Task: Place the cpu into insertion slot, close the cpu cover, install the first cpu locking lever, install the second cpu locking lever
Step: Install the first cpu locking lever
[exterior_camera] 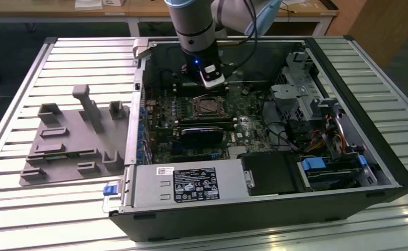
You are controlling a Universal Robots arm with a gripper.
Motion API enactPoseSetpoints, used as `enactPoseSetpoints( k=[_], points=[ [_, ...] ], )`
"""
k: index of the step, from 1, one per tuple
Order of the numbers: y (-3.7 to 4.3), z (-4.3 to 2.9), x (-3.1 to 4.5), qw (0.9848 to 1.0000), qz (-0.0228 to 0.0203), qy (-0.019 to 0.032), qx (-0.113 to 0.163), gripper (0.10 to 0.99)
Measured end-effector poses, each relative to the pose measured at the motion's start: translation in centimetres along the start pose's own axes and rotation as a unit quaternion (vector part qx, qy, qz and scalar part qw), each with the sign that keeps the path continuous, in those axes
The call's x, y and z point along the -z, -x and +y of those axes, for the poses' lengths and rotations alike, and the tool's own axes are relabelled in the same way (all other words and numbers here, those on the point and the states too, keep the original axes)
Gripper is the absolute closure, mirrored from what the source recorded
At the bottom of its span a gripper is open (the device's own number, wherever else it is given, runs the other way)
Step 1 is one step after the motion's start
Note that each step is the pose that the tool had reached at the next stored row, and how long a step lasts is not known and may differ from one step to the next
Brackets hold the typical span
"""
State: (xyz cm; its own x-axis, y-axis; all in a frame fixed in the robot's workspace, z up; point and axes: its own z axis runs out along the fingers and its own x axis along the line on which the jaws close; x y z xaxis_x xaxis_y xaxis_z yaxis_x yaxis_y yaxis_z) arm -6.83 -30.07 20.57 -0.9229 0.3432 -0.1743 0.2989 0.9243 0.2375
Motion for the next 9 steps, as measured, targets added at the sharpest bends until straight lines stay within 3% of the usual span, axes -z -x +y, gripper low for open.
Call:
enactPoseSetpoints(
  k=[9],
  points=[
    [-0.20, 0.11, -0.23, 0.9997, -0.0058, -0.0041, -0.023, 0.984]
  ],
)
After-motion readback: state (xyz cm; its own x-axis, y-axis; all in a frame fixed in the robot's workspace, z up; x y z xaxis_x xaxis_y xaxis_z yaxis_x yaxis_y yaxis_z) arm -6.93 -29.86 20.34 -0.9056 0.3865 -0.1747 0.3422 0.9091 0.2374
